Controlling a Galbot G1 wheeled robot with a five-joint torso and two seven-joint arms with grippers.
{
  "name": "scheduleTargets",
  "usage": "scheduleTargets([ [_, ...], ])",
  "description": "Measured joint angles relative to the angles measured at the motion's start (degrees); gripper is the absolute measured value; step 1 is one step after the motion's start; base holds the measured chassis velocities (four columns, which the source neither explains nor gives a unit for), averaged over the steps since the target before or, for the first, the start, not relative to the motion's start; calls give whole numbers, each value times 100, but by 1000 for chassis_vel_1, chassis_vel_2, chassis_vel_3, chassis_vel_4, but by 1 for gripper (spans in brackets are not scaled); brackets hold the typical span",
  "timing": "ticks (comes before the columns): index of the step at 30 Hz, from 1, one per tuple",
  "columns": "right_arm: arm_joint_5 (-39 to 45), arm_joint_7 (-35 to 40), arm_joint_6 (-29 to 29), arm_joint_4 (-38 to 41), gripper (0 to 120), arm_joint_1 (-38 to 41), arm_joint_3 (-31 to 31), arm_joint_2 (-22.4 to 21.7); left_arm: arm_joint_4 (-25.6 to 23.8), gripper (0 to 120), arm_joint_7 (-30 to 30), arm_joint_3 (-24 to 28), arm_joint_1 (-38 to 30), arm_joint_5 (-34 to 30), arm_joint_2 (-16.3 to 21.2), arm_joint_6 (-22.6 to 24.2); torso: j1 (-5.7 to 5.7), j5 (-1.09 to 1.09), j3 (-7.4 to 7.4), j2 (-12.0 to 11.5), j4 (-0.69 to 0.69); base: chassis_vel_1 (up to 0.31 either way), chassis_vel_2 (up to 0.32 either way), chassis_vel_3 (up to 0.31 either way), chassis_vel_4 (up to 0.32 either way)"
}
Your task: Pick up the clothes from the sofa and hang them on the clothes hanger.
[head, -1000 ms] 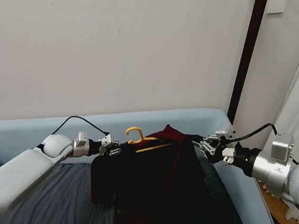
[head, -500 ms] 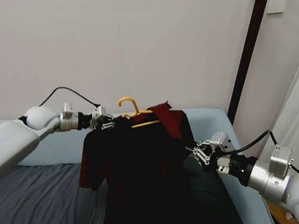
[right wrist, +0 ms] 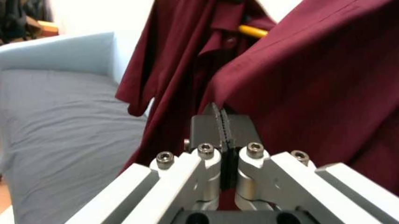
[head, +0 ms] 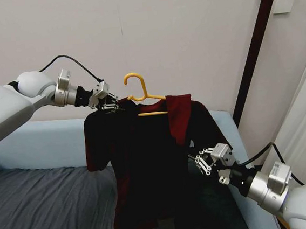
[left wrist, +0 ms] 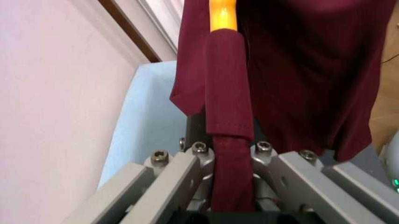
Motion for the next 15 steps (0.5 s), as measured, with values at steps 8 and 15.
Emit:
scheduleTargets([
  [8,-625,-160,172,39,0,-402,-7,116,418,1,159,196,-154,-123,-425,159,0,0,0,0,0,0,0,0,0],
  [15,-998,-257,273,27,0,-668,-57,167,770,1,180,215,-233,-135,-748,168,0,2,0,0,-2,0,0,0,0],
])
